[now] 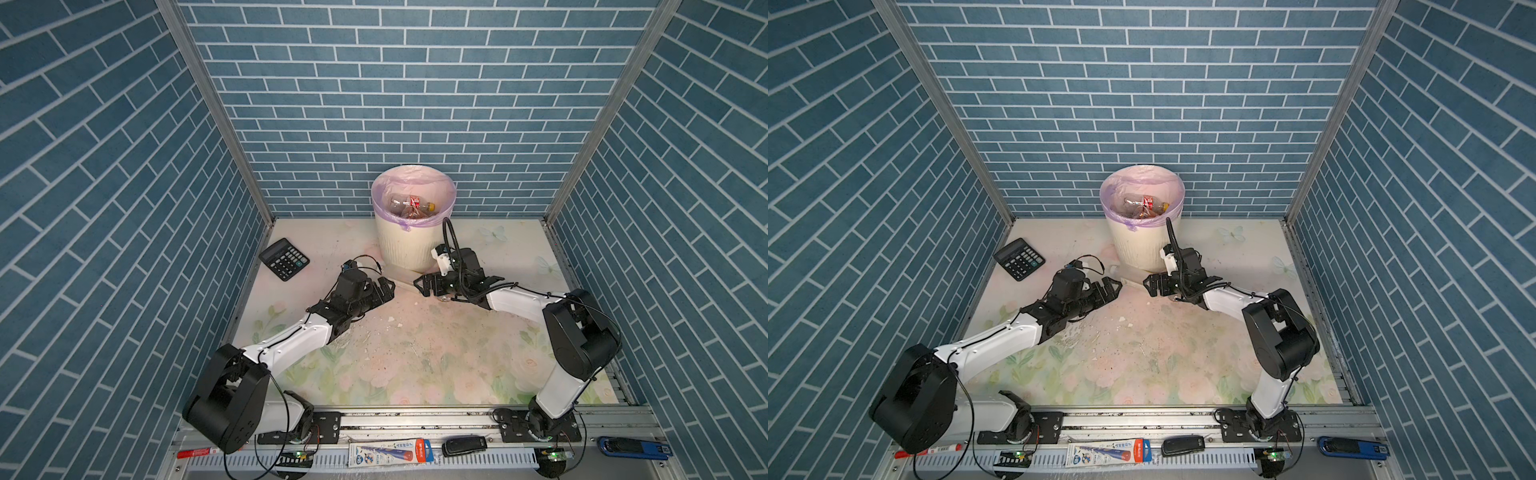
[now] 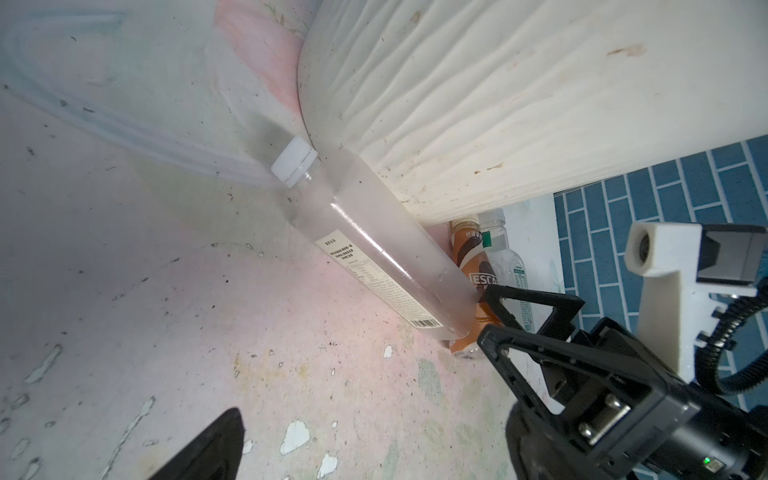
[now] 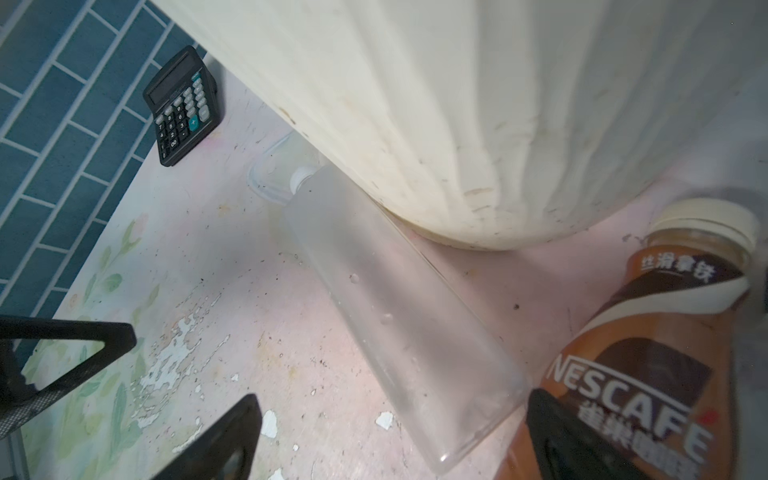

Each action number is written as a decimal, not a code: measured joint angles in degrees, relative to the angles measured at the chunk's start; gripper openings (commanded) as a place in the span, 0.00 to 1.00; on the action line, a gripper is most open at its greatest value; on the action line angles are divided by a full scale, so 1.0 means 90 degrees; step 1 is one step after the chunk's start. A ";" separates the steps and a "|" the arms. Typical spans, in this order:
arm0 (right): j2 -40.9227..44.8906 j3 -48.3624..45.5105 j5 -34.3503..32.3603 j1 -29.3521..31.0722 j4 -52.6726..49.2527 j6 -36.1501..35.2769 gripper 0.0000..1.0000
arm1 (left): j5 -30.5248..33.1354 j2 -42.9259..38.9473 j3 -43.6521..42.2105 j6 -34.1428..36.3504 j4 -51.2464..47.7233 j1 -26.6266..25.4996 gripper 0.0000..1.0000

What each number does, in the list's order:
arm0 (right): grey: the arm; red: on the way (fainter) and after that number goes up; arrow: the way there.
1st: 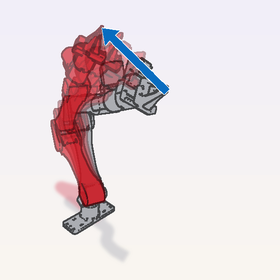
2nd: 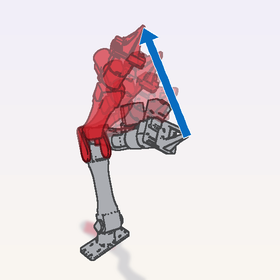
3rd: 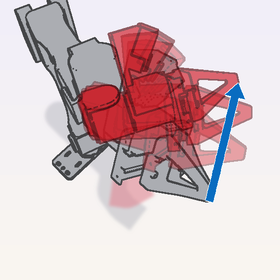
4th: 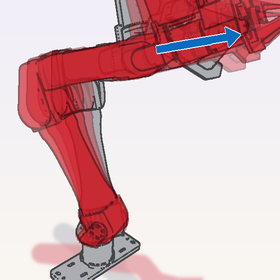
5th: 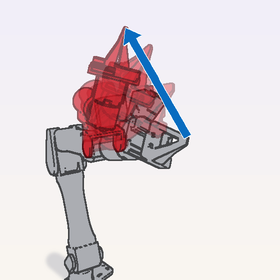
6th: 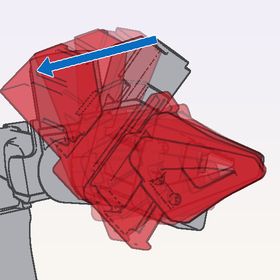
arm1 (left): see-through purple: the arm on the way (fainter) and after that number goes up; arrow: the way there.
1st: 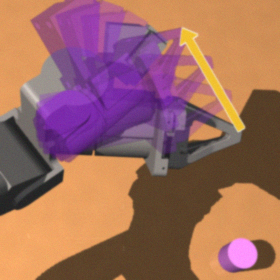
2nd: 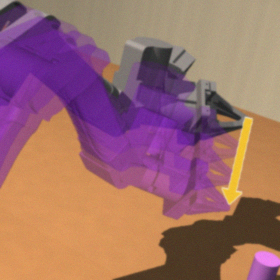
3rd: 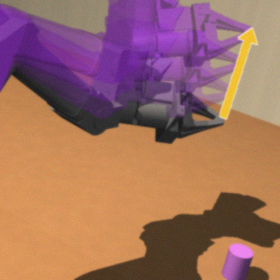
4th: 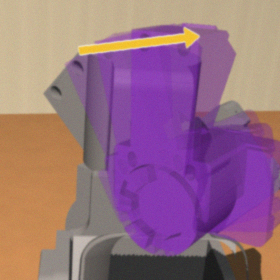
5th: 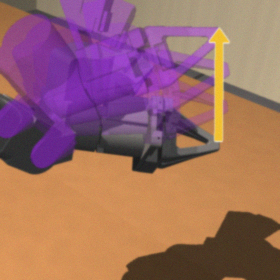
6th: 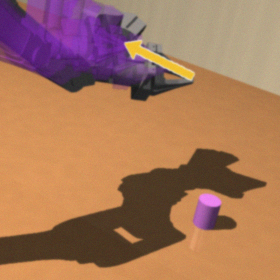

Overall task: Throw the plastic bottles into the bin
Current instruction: 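Lower both grippers toward the large frosted bottle lying against the bin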

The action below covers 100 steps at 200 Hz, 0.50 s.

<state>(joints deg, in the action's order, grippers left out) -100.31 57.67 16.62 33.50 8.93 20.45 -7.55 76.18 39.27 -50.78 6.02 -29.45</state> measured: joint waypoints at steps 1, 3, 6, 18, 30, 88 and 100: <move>-0.0005 0.0002 0.0002 0.0000 0.0002 0.0000 0.99 | 0.0000 0.0000 0.0000 0.0000 0.0000 0.0002 0.99; -0.0015 0.0002 -0.0002 0.0000 0.0015 -0.0005 0.99 | -0.0005 0.0000 -0.0002 0.0000 0.0000 0.0007 0.99; -0.0041 0.0002 -0.0015 0.0000 0.0024 -0.0010 0.99 | -0.0005 0.0000 -0.0007 0.0000 0.0000 0.0012 0.99; -0.0126 0.0007 -0.0039 0.0000 0.0070 -0.0044 0.99 | -0.0019 0.0000 -0.0015 0.0000 0.0002 0.0034 0.99; -0.0211 0.0019 -0.0046 0.0000 0.0121 -0.0095 0.99 | -0.0034 0.0000 -0.0015 0.0000 0.0017 0.0051 0.99; -0.0440 0.0097 -0.0022 0.0085 0.0197 -0.0153 0.99 | -0.0078 0.0000 -0.0051 -0.0002 0.0051 0.0121 0.99; -0.0452 0.0097 -0.0002 0.0141 0.0199 -0.0153 0.99 | -0.0078 0.0000 -0.0078 -0.0002 0.0061 0.0146 0.99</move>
<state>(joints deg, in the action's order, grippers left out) -104.38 58.54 16.60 34.76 10.72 19.07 -8.25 76.18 38.57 -50.81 6.57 -28.14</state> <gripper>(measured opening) 0.993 0.994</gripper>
